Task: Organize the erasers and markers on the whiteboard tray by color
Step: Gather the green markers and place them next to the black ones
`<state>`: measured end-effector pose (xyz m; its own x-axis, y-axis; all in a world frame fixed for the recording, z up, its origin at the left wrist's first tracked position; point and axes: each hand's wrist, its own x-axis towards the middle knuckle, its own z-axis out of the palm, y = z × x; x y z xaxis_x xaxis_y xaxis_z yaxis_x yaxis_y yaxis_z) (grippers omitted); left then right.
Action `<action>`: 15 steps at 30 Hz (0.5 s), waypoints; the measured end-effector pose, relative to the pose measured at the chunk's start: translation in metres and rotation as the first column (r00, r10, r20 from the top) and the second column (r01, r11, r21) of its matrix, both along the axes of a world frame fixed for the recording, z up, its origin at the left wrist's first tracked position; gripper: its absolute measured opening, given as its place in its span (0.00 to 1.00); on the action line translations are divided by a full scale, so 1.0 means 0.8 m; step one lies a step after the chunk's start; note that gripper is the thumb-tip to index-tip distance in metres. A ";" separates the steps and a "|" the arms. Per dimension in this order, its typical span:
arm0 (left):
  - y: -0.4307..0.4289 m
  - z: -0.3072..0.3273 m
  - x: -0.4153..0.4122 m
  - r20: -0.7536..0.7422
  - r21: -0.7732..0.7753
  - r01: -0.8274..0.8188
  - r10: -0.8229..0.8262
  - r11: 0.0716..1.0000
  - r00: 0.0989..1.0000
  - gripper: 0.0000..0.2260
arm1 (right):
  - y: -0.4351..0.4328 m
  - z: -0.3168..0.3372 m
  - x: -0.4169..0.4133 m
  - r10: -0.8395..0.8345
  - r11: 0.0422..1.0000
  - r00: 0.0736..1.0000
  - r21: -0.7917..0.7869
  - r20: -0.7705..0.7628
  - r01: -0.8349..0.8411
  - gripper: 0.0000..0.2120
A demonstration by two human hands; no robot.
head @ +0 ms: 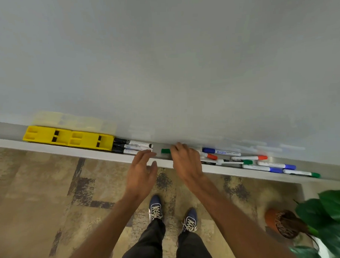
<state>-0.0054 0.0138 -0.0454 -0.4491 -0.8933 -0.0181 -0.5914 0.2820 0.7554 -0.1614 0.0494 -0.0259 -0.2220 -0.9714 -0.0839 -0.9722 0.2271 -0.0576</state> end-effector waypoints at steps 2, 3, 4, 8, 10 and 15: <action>0.001 0.006 -0.009 -0.181 0.316 -0.055 0.118 0.947 0.976 0.11 | 0.004 0.002 0.002 0.032 0.996 0.999 -0.079 0.018 -0.031 0.10; 0.002 0.008 -0.015 -0.276 0.511 -0.031 0.199 0.859 0.940 0.12 | 0.007 0.003 0.002 0.041 0.991 0.999 -0.125 0.021 -0.038 0.10; 0.004 0.009 -0.021 -0.347 0.658 0.010 0.291 0.753 0.891 0.12 | 0.010 0.005 0.002 0.049 0.984 0.999 -0.169 0.017 -0.045 0.10; 0.008 0.010 -0.042 -0.428 0.837 0.122 0.500 0.533 0.753 0.12 | 0.024 0.011 0.002 0.065 0.965 0.998 -0.252 -0.007 -0.064 0.11; 0.012 0.010 -0.050 -0.454 0.852 0.174 0.529 0.494 0.717 0.11 | 0.035 0.014 0.001 0.064 0.962 0.998 -0.267 0.004 -0.061 0.13; 0.027 0.009 -0.072 -0.430 0.874 0.147 0.596 0.464 0.678 0.09 | 0.060 0.015 -0.019 0.019 0.955 0.997 -0.296 0.073 0.004 0.10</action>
<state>-0.0630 0.0351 -0.0383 -0.4490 -0.6700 -0.5912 0.1843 -0.7169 0.6724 -0.1768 0.0975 -0.0139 -0.2185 -0.9569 0.1912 -0.9643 0.1817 -0.1928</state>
